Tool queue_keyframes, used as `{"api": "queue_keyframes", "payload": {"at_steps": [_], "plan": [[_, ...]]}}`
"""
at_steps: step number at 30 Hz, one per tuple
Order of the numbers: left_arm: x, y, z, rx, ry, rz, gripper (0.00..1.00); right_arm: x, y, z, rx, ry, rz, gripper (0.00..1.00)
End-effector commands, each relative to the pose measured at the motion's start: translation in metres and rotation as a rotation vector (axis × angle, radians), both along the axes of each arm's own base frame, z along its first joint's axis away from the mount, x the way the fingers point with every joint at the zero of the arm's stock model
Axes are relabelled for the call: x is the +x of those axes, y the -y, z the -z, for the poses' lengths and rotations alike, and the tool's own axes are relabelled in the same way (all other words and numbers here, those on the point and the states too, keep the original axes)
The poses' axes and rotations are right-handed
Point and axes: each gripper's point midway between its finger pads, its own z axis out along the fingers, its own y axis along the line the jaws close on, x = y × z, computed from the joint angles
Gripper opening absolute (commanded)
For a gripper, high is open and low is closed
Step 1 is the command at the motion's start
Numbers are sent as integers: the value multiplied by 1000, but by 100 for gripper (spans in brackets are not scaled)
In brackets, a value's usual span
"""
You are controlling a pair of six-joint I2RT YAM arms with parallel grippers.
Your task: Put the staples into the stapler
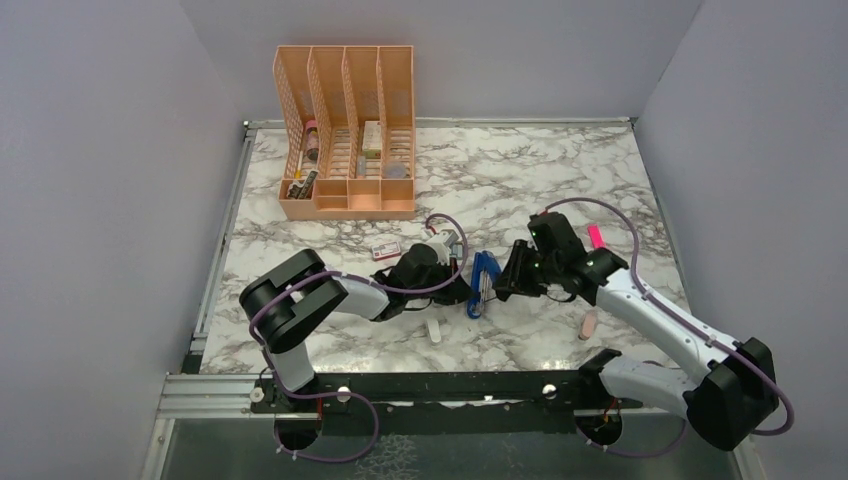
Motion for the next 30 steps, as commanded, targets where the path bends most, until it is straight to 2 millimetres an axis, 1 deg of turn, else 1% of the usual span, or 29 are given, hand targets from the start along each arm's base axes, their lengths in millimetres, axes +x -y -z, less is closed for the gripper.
{"api": "queue_keyframes", "payload": {"at_steps": [1, 6, 11, 15, 18, 21, 26, 30], "plan": [[-24, -1, 3, 44, 51, 168, 0, 47, 14, -34, -102, 194, 42, 15], [-26, -6, 0, 53, 113, 207, 0, 64, 20, -44, -151, 237, 26, 17], [-26, -9, -5, 62, 184, 237, 0, 77, 18, -53, -133, 264, -4, 18], [-27, -9, -9, 59, 224, 264, 0, 86, 16, -55, -112, 266, -27, 19], [-27, -11, -11, 62, 250, 269, 0, 94, 20, -56, -105, 273, -26, 20], [-32, -12, -16, 53, 274, 298, 0, 103, 23, -58, -102, 286, -39, 20], [-40, -12, -14, 54, 288, 337, 0, 116, 27, -57, -82, 287, -58, 23], [-41, -12, -13, 56, 294, 341, 0, 127, 30, -52, -73, 283, -66, 25]]}}
